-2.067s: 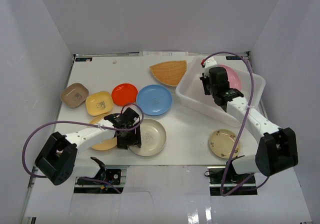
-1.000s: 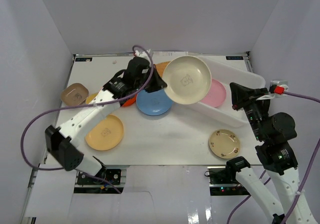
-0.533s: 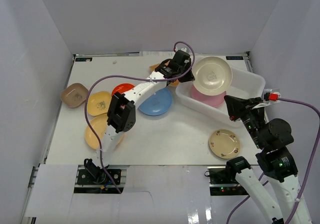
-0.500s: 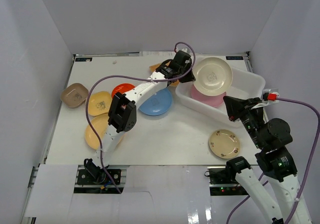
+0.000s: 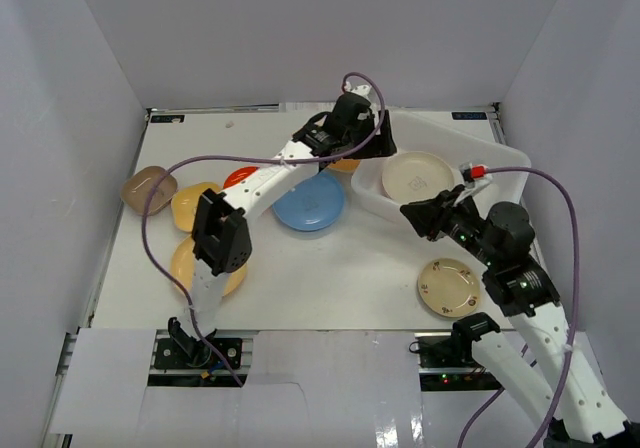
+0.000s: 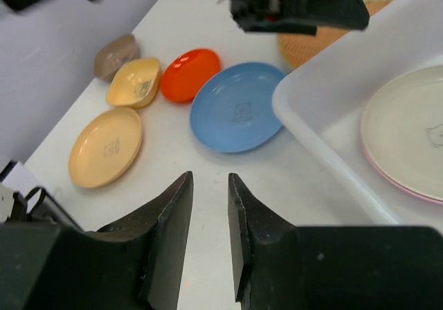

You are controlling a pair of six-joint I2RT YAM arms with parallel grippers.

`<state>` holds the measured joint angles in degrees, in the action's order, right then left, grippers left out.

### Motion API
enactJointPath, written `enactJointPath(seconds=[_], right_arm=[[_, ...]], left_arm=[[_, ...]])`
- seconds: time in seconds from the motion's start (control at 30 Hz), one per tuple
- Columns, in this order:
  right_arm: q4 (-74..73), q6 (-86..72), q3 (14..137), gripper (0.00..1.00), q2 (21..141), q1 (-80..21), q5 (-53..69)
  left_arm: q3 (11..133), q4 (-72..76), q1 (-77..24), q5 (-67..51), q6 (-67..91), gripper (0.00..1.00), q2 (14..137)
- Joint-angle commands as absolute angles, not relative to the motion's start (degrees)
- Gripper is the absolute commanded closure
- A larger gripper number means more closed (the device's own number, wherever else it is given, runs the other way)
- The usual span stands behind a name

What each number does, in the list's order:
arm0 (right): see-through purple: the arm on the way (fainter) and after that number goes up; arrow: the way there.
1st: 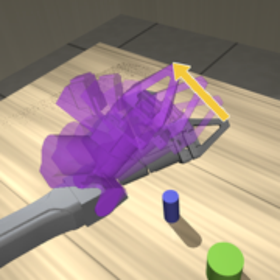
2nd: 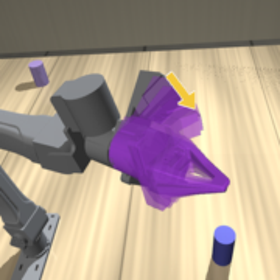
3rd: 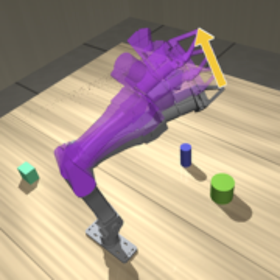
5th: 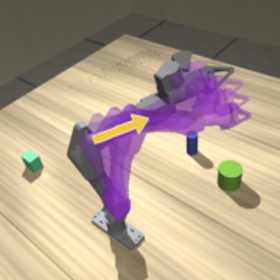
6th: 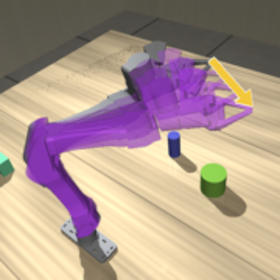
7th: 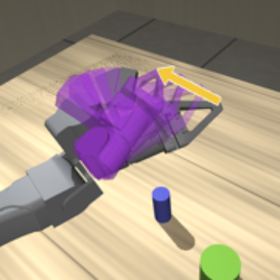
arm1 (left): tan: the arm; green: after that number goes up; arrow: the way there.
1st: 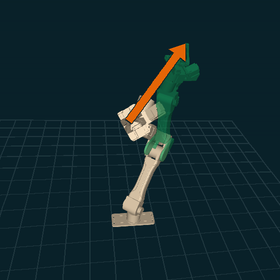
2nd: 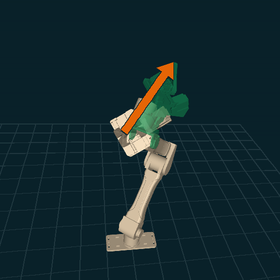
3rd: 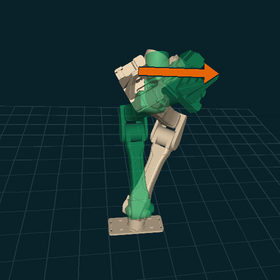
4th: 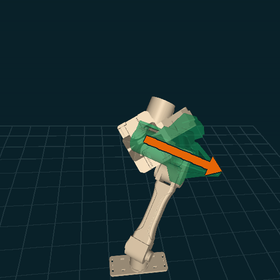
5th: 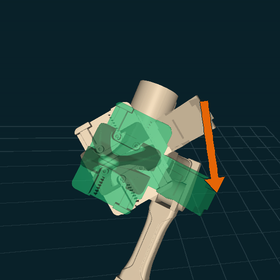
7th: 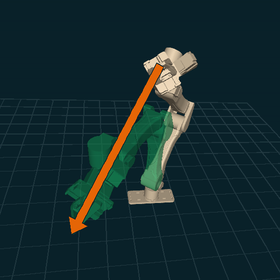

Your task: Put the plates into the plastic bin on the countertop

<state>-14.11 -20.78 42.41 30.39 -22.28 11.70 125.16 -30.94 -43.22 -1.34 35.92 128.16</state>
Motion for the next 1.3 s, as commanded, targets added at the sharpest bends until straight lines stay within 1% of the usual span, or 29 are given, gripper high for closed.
enactJointPath(seconds=[0.0, 0.03, 0.07, 0.13, 0.17, 0.2, 0.23, 0.27, 0.3, 0.33, 0.37, 0.4, 0.43, 0.5, 0.53, 0.6, 0.63, 0.8, 0.83, 0.97, 1.13, 1.17, 1.23, 1.27], right_arm=[[-7.8, -19.3, 41.0, 0.66, 36.5, -23.8, 23.9], [-7.3, -18.4, 41.0, 0.65, 37.9, -24.9, 24.0], [-7.1, -16.3, 41.1, 0.64, 40.5, -28.6, 23.0], [-6.2, -13.9, 41.3, 0.57, 43.4, -33.6, 18.2], [-6.1, -11.2, 42.4, 0.55, 47.3, -39.1, 16.6], [-6.0, -9.8, 43.2, 0.50, 49.8, -41.9, 13.7], [-5.5, -8.5, 44.1, 0.47, 52.3, -44.2, 12.1], [-5.1, -7.3, 46.0, 0.46, 57.7, -48.2, 10.6], [-5.1, -4.9, 47.3, 0.43, 60.6, -49.6, 9.9], [-4.3, -3.7, 48.4, 0.42, 65.7, -51.2, 9.1], [-3.1, -3.0, 49.8, 0.42, 67.9, -51.4, 8.9], [-1.1, -1.7, 50.9, 0.42, 70.4, -51.6, 9.1], [-0.7, -0.7, 52.2, 0.42, 75.0, -51.6, 10.0], [0.6, 2.6, 56.5, 0.41, 79.6, -51.8, 9.1], [0.1, 3.9, 58.6, 0.41, 84.2, -51.8, 8.9], [-2.4, 7.4, 64.5, 0.39, 88.8, -51.9, 7.7], [-3.6, 8.4, 66.7, 0.39, 93.3, -52.2, 7.6], [-9.1, 13.6, 78.6, 0.38, 105.4, -52.9, 6.7], [-9.7, 14.1, 79.5, 0.39, 106.7, -53.1, 6.5], [-9.0, 15.5, 82.3, 0.42, 111.7, -53.2, 6.1], [-7.1, 15.1, 82.6, 0.51, 116.6, -53.2, 5.7], [-5.7, 14.7, 82.2, 0.58, 116.9, -53.2, 5.7], [-3.9, 14.1, 81.0, 0.65, 116.7, -53.4, 5.8], [-1.8, 13.8, 79.2, 0.81, 116.5, -53.5, 5.5]], left_arm=[[115.2, -30.1, -42.5, 5.2, 30.0, 0.16, 109.0], [111.0, -30.1, -42.2, 6.3, 29.2, 0.16, 102.1], [101.9, -30.1, -41.9, 8.7, 28.3, 0.18, 98.5], [92.2, -30.7, -40.5, 9.9, 28.5, 0.19, 91.2], [87.7, -31.3, -39.6, 10.5, 30.0, 0.20, 84.3], [79.3, -33.3, -38.9, 11.1, 30.9, 0.20, 81.0], [75.6, -34.8, -37.1, 11.6, 31.9, 0.21, 77.9], [72.4, -36.5, -36.0, 12.0, 33.8, 0.21, 72.3], [66.9, -38.3, -35.2, 12.4, 34.7, 0.22, 69.6], [64.4, -41.3, -33.2, 12.3, 35.4, 0.22, 67.3], [62.3, -43.0, -32.5, 12.3, 36.4, 0.22, 63.0], [58.8, -44.6, -31.8, 12.4, 38.4, 0.23, 61.2], [57.7, -48.3, -31.1, 12.7, 39.3, 0.24, 59.9], [55.3, -54.1, -30.9, 15.4, 42.9, 0.26, 57.5], [54.5, -55.2, -30.8, 15.9, 43.5, 0.26, 56.9], [53.4, -57.4, -30.8, 16.1, 44.7, 0.25, 55.8], [52.3, -57.7, -30.7, 15.9, 44.9, 0.25, 55.5], [50.3, -59.1, -30.5, 16.0, 45.6, 0.24, 57.8], [49.4, -58.7, -30.6, 15.5, 45.4, 0.24, 58.2], [46.1, -55.1, -30.4, 14.1, 46.3, 0.25, 59.3], [43.0, -51.8, -29.9, 15.8, 47.9, 0.25, 60.6], [41.4, -50.5, -29.9, 16.0, 48.2, 0.25, 60.6], [40.9, -50.0, -29.4, 16.5, 48.6, 0.26, 60.8], [41.0, -50.3, -29.5, 17.0, 48.8, 0.26, 61.3]])
